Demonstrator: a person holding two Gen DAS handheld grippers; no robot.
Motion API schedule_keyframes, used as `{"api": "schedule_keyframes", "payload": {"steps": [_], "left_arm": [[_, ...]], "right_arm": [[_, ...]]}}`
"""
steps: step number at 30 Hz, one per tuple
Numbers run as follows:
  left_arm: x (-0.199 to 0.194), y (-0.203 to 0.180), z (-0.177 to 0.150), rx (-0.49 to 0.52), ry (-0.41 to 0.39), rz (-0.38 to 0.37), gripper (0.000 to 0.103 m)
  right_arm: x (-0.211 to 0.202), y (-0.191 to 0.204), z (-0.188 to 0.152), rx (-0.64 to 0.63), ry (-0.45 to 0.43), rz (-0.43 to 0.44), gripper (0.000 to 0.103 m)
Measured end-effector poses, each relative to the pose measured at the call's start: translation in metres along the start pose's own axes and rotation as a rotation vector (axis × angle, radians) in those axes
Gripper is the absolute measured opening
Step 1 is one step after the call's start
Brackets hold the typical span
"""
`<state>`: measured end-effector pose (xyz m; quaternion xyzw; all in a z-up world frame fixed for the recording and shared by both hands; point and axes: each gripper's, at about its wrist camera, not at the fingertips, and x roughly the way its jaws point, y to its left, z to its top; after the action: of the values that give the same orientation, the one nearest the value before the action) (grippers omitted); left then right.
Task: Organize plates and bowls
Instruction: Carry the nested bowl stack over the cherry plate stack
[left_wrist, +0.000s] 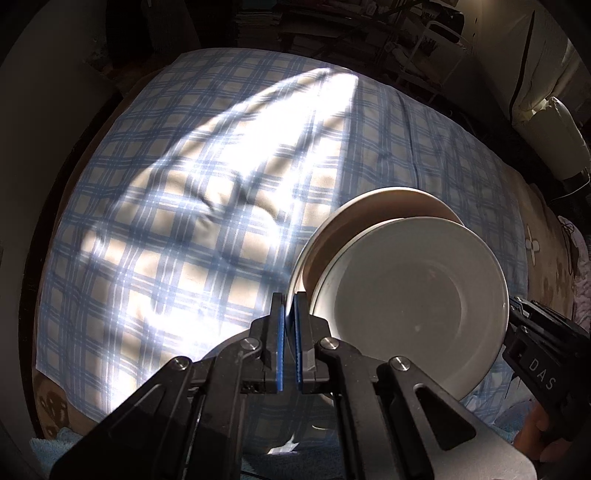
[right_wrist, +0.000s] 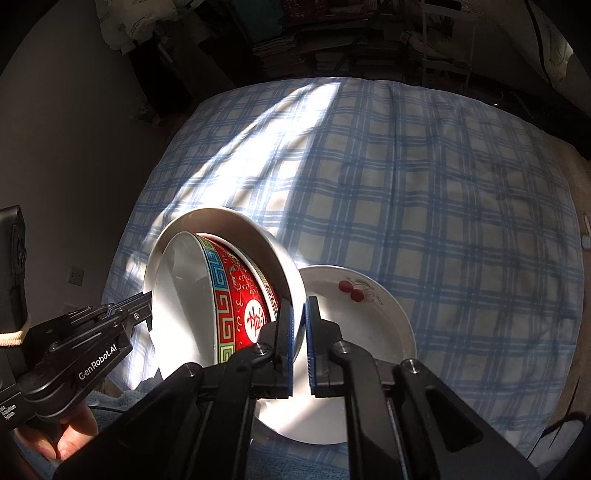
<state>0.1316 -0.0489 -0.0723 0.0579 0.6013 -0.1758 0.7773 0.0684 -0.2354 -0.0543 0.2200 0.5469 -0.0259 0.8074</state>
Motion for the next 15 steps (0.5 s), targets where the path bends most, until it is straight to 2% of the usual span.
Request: {"api": "schedule_keyframes", "payload": {"steps": [8,15], "left_arm": [[0.011,-0.024,-0.023,0.032,0.028,0.012,0.002],[0.025,-0.033,-0.034,0.038,0.055,0.015,0.003]], "right_arm": [[-0.001,-0.027,-0.03,0.034,0.016,-0.016,0.01],[0.006,-0.039,-0.04,0.046,0.039,-0.026,0.01]]}}
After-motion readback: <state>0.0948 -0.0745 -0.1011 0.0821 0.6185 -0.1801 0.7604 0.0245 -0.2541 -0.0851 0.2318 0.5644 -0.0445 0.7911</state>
